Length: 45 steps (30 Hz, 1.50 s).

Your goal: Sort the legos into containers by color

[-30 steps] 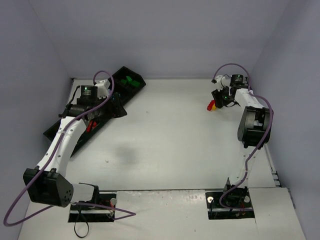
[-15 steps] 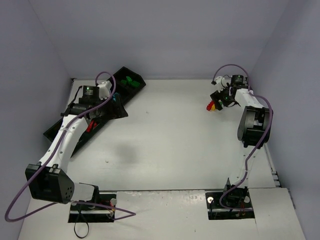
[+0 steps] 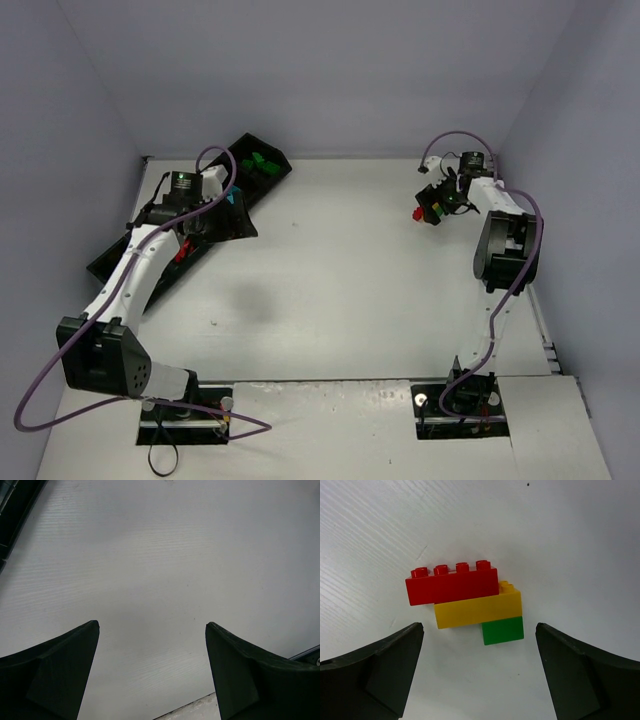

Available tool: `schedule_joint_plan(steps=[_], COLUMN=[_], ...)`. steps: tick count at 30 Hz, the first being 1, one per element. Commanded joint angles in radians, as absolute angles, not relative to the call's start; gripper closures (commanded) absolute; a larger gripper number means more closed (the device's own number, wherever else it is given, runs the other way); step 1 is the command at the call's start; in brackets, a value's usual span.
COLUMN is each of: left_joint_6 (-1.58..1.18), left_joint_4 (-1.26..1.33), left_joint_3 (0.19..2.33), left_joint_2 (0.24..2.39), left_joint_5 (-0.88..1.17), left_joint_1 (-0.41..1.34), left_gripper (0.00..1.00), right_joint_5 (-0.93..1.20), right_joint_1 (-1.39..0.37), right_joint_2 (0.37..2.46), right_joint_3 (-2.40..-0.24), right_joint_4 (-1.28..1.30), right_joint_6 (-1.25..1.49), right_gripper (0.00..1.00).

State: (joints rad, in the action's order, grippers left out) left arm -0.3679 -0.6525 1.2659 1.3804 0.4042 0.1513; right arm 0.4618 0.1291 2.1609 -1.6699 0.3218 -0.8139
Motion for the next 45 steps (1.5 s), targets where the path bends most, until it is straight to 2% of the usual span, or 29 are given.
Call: schedule_joint_plan(steps=[1, 14, 17, 20, 21, 25, 28, 34, 42, 45], left_joint_6=[-0.350, -0.362, -0.386, -0.431, -0.436, -0.462, -0.460, -0.462, -0.466, -0.469], left_joint_4=[-0.647, -0.644, -0.646, -0.588, -0.572, -0.523, -0.529, -0.538, -0.543, -0.543], left_joint_3=[1.327, 1.309, 1.299, 1.267, 1.259, 1.233, 1.233, 1.218, 1.197, 1.198], left_joint_2=[1.374, 1.370, 1.364, 1.342, 1.330, 1.302, 1.299, 1.281, 1.252, 1.250], left_joint_5=[0.423, 0.419, 0.425, 0.451, 0.462, 0.488, 0.499, 0.515, 0.515, 0.515], left_joint_1=[0.158, 0.158, 0.156, 0.155, 0.155, 0.155, 0.155, 0.156, 0.156, 0.156], left_gripper=[0.20, 0.20, 0.20, 0.18, 0.16, 0.16, 0.16, 0.16, 0.16, 0.16], right_joint_5=[0.495, 0.512, 0.512, 0.514, 0.512, 0.473, 0.434, 0.405, 0.354, 0.342], right_joint_1=[0.120, 0.092, 0.087, 0.072, 0.068, 0.051, 0.054, 0.054, 0.052, 0.048], right_joint_2=[2.183, 2.261, 2.258, 2.237, 2.229, 2.188, 2.180, 2.172, 2.157, 2.152], right_joint_3=[-1.716, -1.781, -1.766, -1.741, -1.726, -1.689, -1.671, -1.629, -1.589, -1.578], right_joint_4=[0.333, 0.331, 0.331, 0.331, 0.331, 0.330, 0.315, 0.261, 0.196, 0.190], right_joint_6=[-0.828, -0.818, -0.813, -0.805, -0.805, -0.798, -0.737, -0.592, -0.463, -0.456], right_gripper=[0.09, 0.18, 0.23, 0.37, 0.38, 0.37, 0.30, 0.27, 0.28, 0.36])
